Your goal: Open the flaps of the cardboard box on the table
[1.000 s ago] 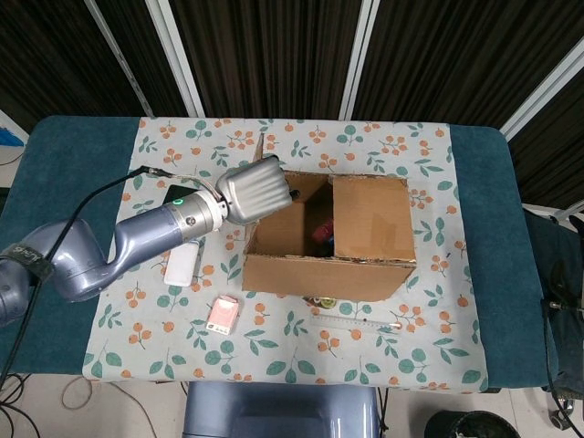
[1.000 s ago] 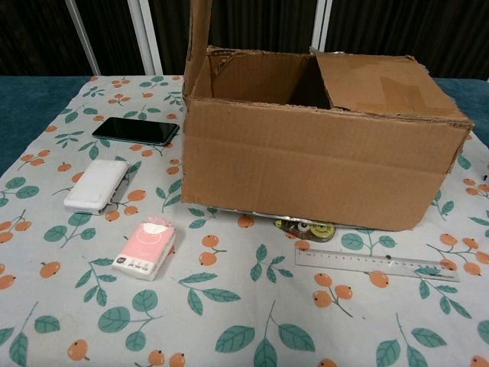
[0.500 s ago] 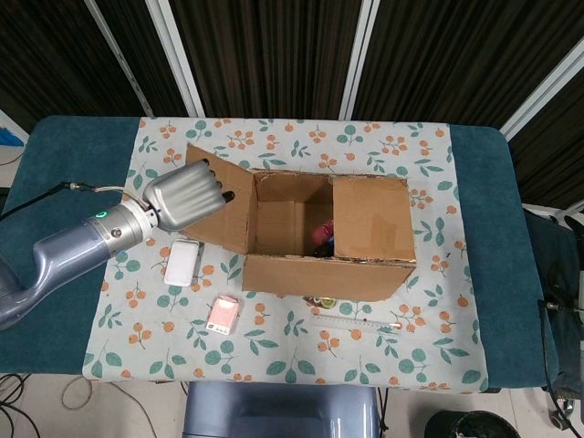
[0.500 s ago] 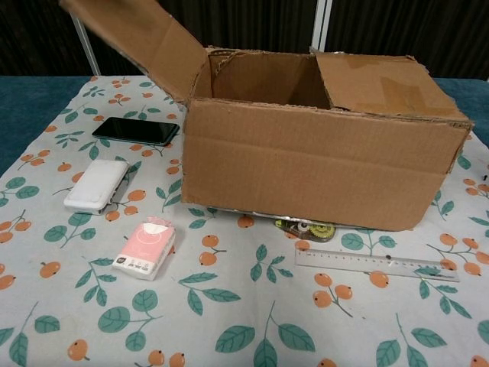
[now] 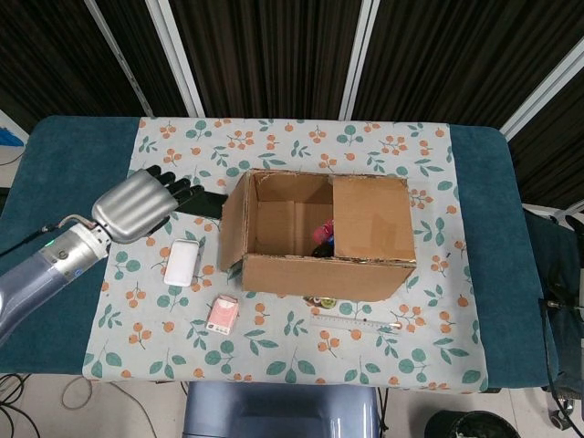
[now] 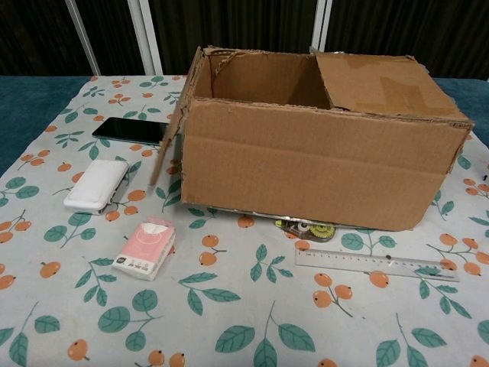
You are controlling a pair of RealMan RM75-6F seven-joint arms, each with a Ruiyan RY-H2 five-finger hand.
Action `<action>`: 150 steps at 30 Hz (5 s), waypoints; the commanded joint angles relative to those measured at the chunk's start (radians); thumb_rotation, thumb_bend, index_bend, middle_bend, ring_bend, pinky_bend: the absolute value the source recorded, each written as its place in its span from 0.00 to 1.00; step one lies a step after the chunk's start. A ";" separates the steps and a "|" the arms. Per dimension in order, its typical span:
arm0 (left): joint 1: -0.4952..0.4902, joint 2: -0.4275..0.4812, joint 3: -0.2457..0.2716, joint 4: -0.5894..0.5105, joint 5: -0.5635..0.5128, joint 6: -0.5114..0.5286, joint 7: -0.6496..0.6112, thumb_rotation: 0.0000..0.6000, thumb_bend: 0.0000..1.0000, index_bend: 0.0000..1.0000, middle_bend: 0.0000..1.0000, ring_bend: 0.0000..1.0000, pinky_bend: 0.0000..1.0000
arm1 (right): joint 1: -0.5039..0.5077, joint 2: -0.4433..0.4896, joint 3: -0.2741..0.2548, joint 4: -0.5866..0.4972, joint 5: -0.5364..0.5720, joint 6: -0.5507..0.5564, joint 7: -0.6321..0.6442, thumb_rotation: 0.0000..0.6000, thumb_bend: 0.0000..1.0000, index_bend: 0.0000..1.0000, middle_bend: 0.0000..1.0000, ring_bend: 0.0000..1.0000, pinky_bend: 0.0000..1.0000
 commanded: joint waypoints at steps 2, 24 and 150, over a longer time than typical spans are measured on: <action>0.275 -0.150 0.015 -0.072 -0.118 0.368 0.101 1.00 0.25 0.00 0.00 0.01 0.11 | 0.010 0.012 0.002 -0.017 -0.004 -0.011 -0.020 1.00 0.62 0.14 0.00 0.01 0.21; 0.670 -0.447 0.067 0.189 -0.128 0.687 -0.099 1.00 0.26 0.00 0.00 0.00 0.09 | 0.379 0.203 0.054 -0.201 -0.161 -0.408 -0.311 1.00 0.93 0.14 0.06 0.07 0.22; 0.742 -0.426 -0.073 0.177 -0.069 0.510 -0.278 1.00 0.30 0.00 0.00 0.00 0.09 | 0.858 0.389 -0.112 -0.217 -0.181 -0.891 -0.888 1.00 1.00 0.41 0.28 0.21 0.26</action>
